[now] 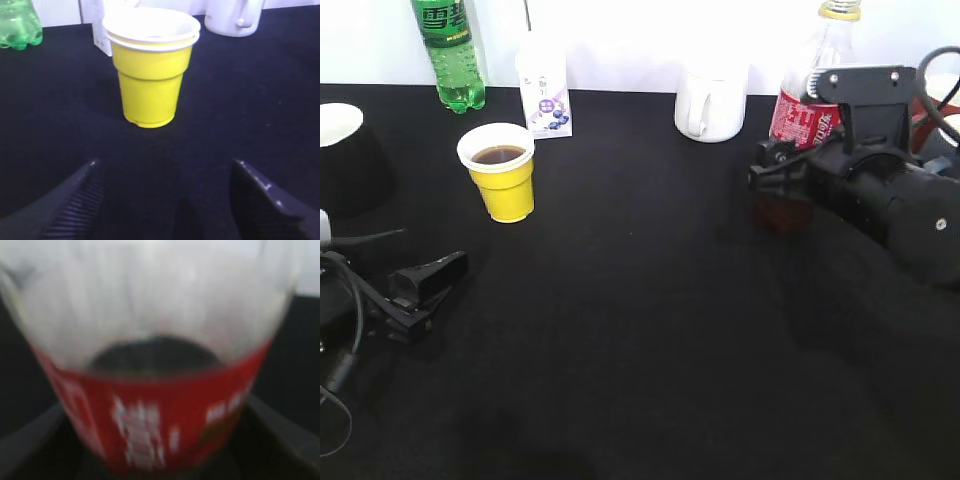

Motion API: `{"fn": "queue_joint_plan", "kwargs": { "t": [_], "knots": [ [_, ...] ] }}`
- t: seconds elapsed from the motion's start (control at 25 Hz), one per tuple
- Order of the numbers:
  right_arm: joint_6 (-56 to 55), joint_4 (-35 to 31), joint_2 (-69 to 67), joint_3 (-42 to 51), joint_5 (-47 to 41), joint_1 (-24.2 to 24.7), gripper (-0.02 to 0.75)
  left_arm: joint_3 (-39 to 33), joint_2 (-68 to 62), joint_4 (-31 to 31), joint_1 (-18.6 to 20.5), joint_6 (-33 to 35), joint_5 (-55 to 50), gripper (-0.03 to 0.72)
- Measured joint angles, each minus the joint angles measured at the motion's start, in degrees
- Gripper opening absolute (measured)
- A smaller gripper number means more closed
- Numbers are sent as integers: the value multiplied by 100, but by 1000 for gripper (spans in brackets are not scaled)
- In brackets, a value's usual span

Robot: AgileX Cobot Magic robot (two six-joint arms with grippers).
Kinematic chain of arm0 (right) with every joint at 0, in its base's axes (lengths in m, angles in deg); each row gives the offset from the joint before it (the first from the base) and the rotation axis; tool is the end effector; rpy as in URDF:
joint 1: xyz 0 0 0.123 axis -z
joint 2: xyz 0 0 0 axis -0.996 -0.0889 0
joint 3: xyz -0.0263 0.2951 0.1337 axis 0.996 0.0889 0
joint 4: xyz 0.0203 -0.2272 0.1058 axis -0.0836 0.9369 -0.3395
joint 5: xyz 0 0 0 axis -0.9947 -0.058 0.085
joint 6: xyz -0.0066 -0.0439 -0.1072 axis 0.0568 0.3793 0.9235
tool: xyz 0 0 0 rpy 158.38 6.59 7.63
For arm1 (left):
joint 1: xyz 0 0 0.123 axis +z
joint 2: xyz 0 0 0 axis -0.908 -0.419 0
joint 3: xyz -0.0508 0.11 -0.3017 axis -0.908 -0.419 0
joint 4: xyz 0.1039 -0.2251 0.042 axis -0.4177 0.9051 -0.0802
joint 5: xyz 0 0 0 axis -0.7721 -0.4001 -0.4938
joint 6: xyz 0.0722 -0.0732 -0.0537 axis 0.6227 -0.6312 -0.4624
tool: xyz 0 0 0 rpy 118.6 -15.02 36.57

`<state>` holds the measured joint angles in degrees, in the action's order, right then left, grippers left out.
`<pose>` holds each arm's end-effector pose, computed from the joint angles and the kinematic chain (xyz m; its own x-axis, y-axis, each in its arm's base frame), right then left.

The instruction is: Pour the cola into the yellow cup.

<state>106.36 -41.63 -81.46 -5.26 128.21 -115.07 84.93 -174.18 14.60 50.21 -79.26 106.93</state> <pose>0.3203 0.1347 0.1993 -0.3434 -0.0434 -0.9382 -0.1067 0.9943 -0.0069 0.2277 -0.0905 0.1574 -0.2689 0.0597 -0.9613 0.4747 0.8766 -0.0784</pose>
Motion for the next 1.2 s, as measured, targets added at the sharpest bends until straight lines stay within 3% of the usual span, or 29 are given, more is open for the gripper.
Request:
{"fn": "queue_joint_plan", "kwargs": {
  "t": [0.12,0.32,0.6,0.8,0.88,1.04,1.12,1.2],
  "knots": [
    [575,-531,5,0,-123,0,606,0,0,-43,0,-69,0,594],
    [665,-656,480,0,-1359,0,606,0,0,-66,0,-530,0,594],
    [666,-579,1641,0,-4178,0,606,118,46,-323,8,-1996,-993,594],
    [549,326,2289,0,-4970,0,605,849,111,-1160,8,-2299,-2039,567],
    [118,1075,2400,0,-5251,0,605,901,399,-1294,8,-2376,-2551,566],
    [-1228,2739,2618,-334,-6455,0,597,896,1879,-1399,8,-2704,-3979,566],
    [-1643,3104,2791,-636,-7109,0,596,897,2687,-1580,3,-3124,-4783,566],
    [-1751,3181,2984,-843,-7631,0,596,1141,3305,-1643,-259,-3471,-5956,566]
  ]
}}
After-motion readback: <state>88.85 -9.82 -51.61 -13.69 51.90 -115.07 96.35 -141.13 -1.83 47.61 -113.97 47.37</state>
